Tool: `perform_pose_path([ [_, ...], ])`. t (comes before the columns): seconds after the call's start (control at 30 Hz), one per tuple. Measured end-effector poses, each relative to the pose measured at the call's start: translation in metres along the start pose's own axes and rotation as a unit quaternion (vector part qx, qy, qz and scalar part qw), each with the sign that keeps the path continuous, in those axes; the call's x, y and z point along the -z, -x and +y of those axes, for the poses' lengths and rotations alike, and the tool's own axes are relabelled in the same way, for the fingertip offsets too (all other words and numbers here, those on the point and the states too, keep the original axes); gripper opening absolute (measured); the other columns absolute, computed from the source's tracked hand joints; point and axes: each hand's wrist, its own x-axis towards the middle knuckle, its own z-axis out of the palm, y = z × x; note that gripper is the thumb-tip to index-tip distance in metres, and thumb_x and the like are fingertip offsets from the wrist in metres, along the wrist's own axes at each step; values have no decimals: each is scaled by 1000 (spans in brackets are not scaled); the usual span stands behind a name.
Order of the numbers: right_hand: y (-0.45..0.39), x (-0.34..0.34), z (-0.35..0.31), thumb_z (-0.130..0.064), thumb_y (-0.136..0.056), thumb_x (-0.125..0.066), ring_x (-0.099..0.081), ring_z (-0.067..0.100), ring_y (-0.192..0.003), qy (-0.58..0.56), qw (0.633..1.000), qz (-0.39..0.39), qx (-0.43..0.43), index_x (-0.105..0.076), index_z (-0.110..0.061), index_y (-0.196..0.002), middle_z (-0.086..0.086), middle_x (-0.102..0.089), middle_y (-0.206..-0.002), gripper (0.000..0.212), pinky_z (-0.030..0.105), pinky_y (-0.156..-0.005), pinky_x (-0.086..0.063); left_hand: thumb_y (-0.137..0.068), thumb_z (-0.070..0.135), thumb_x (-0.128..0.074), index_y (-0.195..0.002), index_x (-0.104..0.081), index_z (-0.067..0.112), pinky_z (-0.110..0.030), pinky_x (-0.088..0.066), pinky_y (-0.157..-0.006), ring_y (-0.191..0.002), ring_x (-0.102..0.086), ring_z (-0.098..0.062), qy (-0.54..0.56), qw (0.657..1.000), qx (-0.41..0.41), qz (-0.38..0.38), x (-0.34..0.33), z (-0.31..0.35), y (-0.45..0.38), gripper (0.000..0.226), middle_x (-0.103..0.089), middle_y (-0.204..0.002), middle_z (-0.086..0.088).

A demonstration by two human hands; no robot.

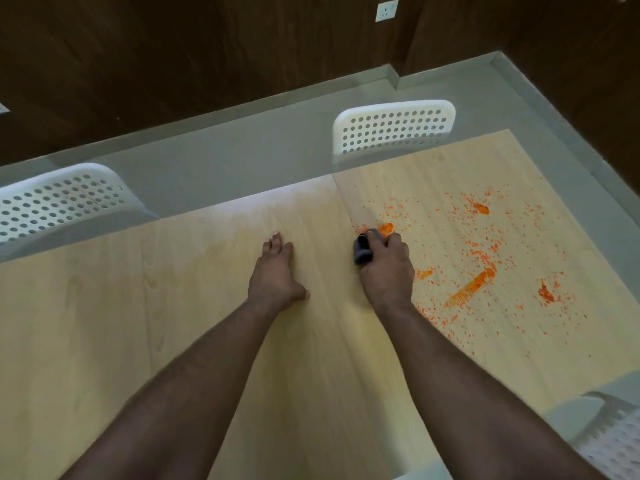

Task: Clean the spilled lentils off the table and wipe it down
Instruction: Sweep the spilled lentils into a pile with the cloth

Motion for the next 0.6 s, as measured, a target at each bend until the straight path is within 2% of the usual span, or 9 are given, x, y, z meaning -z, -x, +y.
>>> perform_pose_path([
  [0.07,1,1,3,-15,-92,-60,-47,30,-117,7,1000,10,-2,-50,-26,-154,9,-48,-129,63,42,-91,-49,-82,43,-86,-165,-28,14,-43,-23,-127,-163,-3,-25,29,999,-2,18,1,5,-5,106,-2,-177,-5],
  [0.17,8,-2,-10,-13,-90,-62,-48,33,-116,-18,999,13,43,-54,-22,-151,12,-51,-126,63,43,-88,-50,-82,47,-86,-166,-24,16,-41,-18,-129,-163,-2,-24,16,999,-23,31,1,14,-14,109,-4,-177,-5],
  [0.27,9,-9,-34,-16,-88,-65,-48,32,-118,-18,993,-35,113,-53,-22,-151,12,-50,-131,65,42,-86,-53,-79,50,-87,-168,-19,17,-41,-13,-131,-163,0,-25,-4,998,-55,21,0,23,-26,117,-2,-177,-6],
  [0.37,-5,-15,-50,-19,-86,-70,-44,28,-121,7,987,-75,145,-50,-27,-153,7,-46,-133,70,38,-85,-49,-82,51,-84,-168,-18,15,-42,-11,-132,-163,1,-26,-18,997,-69,24,1,28,-39,114,-2,-177,-8],
  [0.5,-35,-9,-49,-17,-90,-65,-44,29,-122,20,992,-55,110,-50,-26,-152,9,-46,-135,65,38,-87,-48,-66,42,-96,-169,-11,18,-41,-9,-130,-163,6,-23,-70,994,-82,-15,5,38,-54,136,5,-177,-3],
  [0.6,-51,1,-35,-20,-94,-60,-46,30,-120,9,998,-33,47,-51,-25,-150,10,-46,-133,58,37,-85,-46,-72,44,-93,-169,-12,18,-42,-13,-131,-163,5,-21,-45,996,-70,-41,6,46,-62,130,4,-177,-1],
])
